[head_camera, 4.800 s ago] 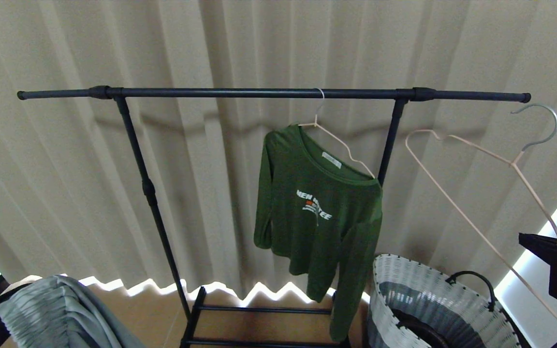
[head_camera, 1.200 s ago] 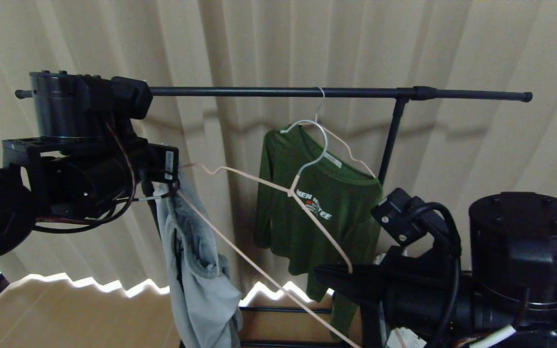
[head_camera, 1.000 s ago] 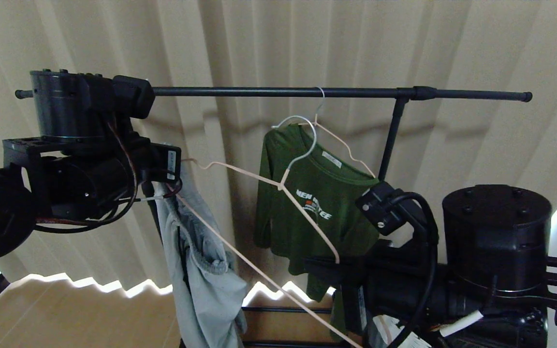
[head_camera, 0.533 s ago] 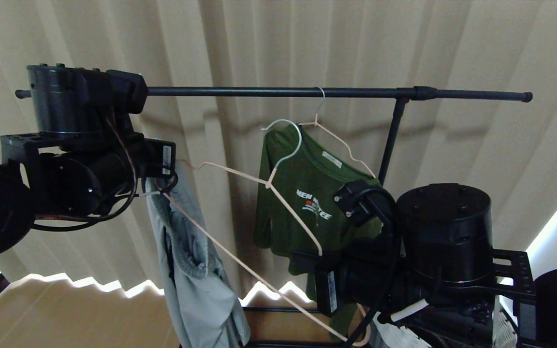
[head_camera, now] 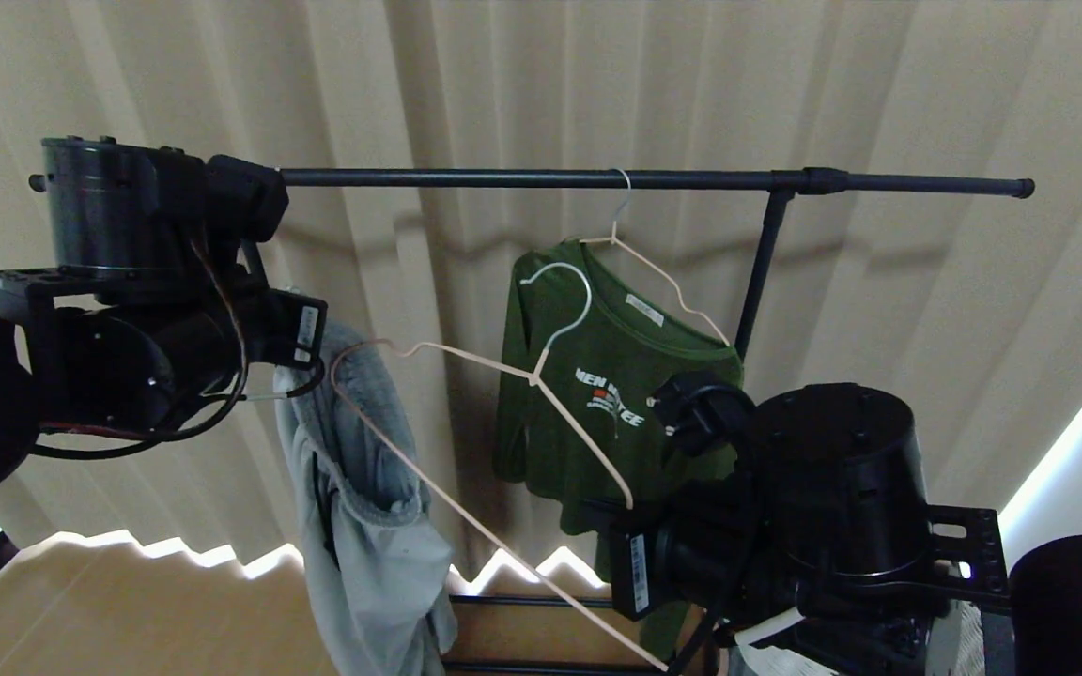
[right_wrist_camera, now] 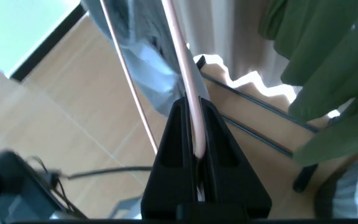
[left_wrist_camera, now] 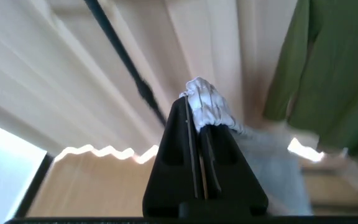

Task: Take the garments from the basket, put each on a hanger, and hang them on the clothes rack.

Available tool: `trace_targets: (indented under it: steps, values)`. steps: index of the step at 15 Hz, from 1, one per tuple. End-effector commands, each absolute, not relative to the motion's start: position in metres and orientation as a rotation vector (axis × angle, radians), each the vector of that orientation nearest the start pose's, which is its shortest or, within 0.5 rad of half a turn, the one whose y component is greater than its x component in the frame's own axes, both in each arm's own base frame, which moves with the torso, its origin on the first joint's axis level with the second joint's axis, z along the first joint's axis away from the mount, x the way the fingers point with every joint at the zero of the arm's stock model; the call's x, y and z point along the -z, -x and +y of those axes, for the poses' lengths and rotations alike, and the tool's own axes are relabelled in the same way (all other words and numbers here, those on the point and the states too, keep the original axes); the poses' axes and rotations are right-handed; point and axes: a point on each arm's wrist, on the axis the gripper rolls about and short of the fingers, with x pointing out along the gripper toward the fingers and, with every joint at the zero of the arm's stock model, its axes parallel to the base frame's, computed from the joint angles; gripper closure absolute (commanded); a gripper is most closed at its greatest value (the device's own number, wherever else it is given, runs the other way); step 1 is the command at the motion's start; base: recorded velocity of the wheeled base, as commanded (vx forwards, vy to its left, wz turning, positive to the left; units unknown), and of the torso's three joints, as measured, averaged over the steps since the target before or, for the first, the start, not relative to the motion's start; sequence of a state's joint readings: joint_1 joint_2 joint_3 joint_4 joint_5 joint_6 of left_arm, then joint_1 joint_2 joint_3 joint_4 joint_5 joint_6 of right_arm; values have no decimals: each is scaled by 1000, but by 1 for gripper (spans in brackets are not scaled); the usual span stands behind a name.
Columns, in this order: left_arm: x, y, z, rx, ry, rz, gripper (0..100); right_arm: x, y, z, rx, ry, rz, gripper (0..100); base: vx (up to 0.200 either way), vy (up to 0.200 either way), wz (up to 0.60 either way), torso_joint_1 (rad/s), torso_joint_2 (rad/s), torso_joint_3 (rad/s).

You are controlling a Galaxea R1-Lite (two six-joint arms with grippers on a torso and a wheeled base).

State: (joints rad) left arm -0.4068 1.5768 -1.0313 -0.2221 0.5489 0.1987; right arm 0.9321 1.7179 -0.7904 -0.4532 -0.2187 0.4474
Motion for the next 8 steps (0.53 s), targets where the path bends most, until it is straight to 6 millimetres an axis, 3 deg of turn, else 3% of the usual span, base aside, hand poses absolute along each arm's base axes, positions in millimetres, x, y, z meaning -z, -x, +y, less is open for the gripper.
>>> trace_targets:
  steps: [1,5,8]
  values:
    - [-249,-251,-101,-89,-360,316,100,-157,-187,243,-587,-178,541,100,0,0,0,0,0,0]
    - [-253,-246,-111,-50,-358,309,100,-159,-185,247,-604,-184,536,100,0,0,0,0,0,0]
    - [-269,-253,-114,-59,-310,260,100,-155,-173,249,-640,-171,541,100,0,0,0,0,0,0]
